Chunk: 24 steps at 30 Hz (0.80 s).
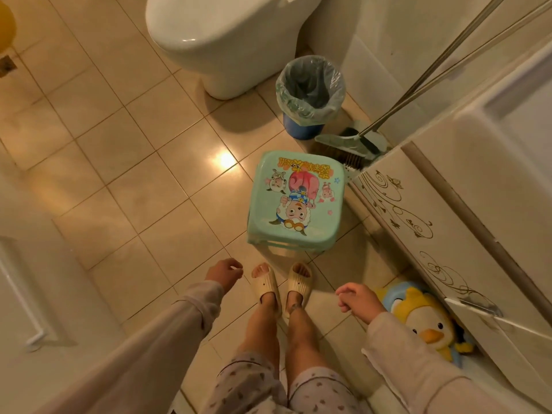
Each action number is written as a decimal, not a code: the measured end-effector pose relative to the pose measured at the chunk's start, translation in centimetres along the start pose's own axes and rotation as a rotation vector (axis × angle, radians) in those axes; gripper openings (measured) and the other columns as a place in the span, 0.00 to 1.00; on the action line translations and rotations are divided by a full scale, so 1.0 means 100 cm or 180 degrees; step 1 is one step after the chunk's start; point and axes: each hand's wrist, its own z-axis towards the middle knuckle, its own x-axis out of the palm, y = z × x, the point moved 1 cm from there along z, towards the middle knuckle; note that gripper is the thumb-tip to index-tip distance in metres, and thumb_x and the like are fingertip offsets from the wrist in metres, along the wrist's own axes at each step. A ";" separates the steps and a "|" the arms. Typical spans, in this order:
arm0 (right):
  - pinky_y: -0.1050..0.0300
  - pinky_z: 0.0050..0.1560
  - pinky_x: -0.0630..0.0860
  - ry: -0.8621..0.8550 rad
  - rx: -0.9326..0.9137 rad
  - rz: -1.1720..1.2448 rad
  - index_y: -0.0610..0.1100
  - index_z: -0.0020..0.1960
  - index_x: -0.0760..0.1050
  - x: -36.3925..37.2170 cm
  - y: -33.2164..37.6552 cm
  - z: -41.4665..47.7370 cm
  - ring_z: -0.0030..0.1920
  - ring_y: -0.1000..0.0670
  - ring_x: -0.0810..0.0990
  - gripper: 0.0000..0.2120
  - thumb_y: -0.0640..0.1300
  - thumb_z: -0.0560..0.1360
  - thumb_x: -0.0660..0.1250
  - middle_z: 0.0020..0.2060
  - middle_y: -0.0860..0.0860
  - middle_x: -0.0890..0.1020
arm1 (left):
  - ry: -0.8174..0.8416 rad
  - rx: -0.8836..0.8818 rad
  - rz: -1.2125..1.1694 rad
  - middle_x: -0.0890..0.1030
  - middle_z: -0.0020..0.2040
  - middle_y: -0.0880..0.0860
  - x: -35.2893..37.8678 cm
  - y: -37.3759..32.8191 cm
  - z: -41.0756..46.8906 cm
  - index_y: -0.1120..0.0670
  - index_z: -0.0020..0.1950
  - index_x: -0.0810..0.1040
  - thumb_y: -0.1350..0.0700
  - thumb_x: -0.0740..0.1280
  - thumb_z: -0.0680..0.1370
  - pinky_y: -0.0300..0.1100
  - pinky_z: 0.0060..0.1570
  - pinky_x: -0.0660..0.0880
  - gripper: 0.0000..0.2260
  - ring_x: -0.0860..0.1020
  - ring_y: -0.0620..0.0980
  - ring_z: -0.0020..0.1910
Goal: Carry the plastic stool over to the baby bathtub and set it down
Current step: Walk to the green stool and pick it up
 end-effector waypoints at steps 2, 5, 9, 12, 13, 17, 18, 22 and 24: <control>0.72 0.24 0.67 -0.0061 0.0044 -0.0006 0.36 0.49 0.75 -0.007 0.003 0.025 0.29 0.53 0.72 0.08 0.33 0.73 0.58 0.30 0.48 0.75 | -0.0170 0.0129 0.0139 0.79 0.61 0.59 -0.004 -0.017 0.022 0.59 0.61 0.76 0.59 0.61 0.76 0.42 0.56 0.70 0.15 0.76 0.57 0.60; 0.71 0.27 0.69 -0.0195 0.0046 0.0116 0.31 0.54 0.74 -0.018 0.011 0.063 0.28 0.56 0.75 0.11 0.33 0.74 0.59 0.34 0.45 0.77 | -0.0214 0.0256 0.0164 0.77 0.65 0.58 -0.011 -0.041 0.061 0.59 0.63 0.75 0.57 0.61 0.76 0.42 0.61 0.67 0.17 0.73 0.56 0.65; 0.51 0.59 0.72 -0.0292 0.0002 0.0384 0.36 0.62 0.71 -0.029 0.030 0.120 0.55 0.44 0.77 0.17 0.41 0.74 0.63 0.58 0.39 0.78 | -0.0280 0.0416 0.0257 0.74 0.67 0.59 -0.017 -0.068 0.122 0.60 0.67 0.72 0.52 0.61 0.77 0.44 0.63 0.66 0.20 0.72 0.57 0.66; 0.49 0.66 0.66 -0.0302 0.0044 0.0944 0.38 0.69 0.64 -0.035 0.047 0.165 0.66 0.42 0.69 0.27 0.45 0.74 0.64 0.68 0.41 0.70 | -0.0359 0.0438 0.0170 0.74 0.66 0.61 -0.015 -0.083 0.167 0.63 0.65 0.71 0.47 0.60 0.77 0.47 0.60 0.67 0.24 0.73 0.57 0.60; 0.50 0.66 0.64 -0.0323 0.0072 0.1114 0.38 0.71 0.61 -0.037 0.053 0.178 0.68 0.42 0.68 0.29 0.47 0.74 0.65 0.69 0.42 0.68 | -0.0350 0.0448 0.0026 0.75 0.62 0.62 -0.013 -0.088 0.179 0.63 0.62 0.73 0.46 0.59 0.77 0.48 0.57 0.67 0.23 0.72 0.56 0.55; 0.51 0.66 0.61 -0.0403 0.0047 0.1483 0.40 0.72 0.58 -0.048 0.067 0.230 0.68 0.45 0.66 0.35 0.50 0.71 0.67 0.71 0.43 0.67 | -0.0114 0.0410 -0.0723 0.74 0.59 0.58 -0.002 -0.104 0.221 0.61 0.64 0.72 0.44 0.56 0.77 0.50 0.61 0.67 0.24 0.71 0.55 0.58; 0.53 0.65 0.61 -0.0401 0.0022 0.1505 0.40 0.71 0.61 -0.049 0.070 0.239 0.65 0.47 0.68 0.33 0.51 0.71 0.67 0.69 0.44 0.69 | -0.0080 0.0387 -0.0782 0.74 0.62 0.58 0.001 -0.105 0.229 0.61 0.65 0.72 0.43 0.55 0.77 0.50 0.61 0.67 0.26 0.71 0.56 0.59; 0.57 0.58 0.66 -0.0196 -0.0047 0.1722 0.42 0.58 0.74 -0.048 0.070 0.258 0.52 0.52 0.77 0.19 0.49 0.71 0.67 0.57 0.47 0.80 | -0.0006 0.0299 -0.1235 0.75 0.64 0.57 0.010 -0.105 0.242 0.58 0.63 0.74 0.40 0.54 0.76 0.46 0.53 0.65 0.27 0.71 0.52 0.54; 0.61 0.47 0.70 -0.0068 -0.0095 0.1961 0.45 0.47 0.76 -0.047 0.067 0.260 0.45 0.56 0.78 0.07 0.46 0.71 0.67 0.50 0.49 0.82 | -0.0008 0.0242 -0.1334 0.75 0.64 0.56 0.011 -0.104 0.243 0.58 0.63 0.74 0.39 0.55 0.76 0.47 0.54 0.66 0.27 0.71 0.53 0.55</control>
